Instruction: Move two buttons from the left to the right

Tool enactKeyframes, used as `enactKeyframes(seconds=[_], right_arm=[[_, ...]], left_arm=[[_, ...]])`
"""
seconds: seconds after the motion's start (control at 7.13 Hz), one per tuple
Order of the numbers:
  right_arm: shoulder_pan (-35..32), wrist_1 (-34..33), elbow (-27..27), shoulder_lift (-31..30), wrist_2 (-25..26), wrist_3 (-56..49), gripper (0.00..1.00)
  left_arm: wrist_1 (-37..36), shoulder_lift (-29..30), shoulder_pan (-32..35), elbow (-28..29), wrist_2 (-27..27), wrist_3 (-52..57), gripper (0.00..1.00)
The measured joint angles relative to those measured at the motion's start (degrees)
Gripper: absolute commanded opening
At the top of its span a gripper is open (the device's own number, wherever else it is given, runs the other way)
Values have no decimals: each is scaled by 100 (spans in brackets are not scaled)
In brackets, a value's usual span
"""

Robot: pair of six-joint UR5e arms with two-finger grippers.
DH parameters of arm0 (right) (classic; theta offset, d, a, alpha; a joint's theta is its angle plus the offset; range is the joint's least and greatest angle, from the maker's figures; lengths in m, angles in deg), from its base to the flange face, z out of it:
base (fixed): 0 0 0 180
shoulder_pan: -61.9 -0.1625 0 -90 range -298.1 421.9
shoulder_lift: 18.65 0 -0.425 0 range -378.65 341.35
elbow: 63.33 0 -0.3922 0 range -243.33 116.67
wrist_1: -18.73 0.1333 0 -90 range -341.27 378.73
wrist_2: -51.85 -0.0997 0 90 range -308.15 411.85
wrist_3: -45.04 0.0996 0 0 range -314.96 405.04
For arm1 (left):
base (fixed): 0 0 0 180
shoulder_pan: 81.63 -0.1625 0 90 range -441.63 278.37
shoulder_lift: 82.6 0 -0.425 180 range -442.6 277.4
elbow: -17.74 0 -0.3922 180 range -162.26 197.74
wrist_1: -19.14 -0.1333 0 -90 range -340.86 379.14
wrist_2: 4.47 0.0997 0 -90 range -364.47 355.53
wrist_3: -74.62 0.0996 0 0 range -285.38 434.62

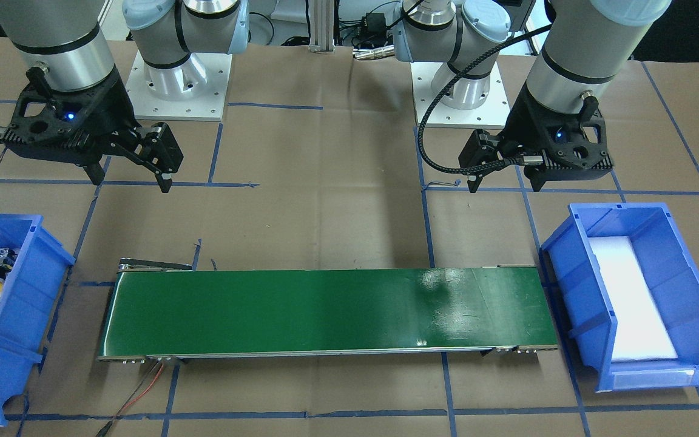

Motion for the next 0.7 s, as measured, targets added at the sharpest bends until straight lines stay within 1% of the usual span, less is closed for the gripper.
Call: enactKeyframes(seconds=[0.28, 0.7], right_arm=[[-29, 165, 53, -186, -17, 11, 100], [-49, 278, 82, -229, -168, 18, 100]], left_arm=[[0, 0, 0, 0, 0, 0, 100], [0, 0, 0, 0, 0, 0, 100]])
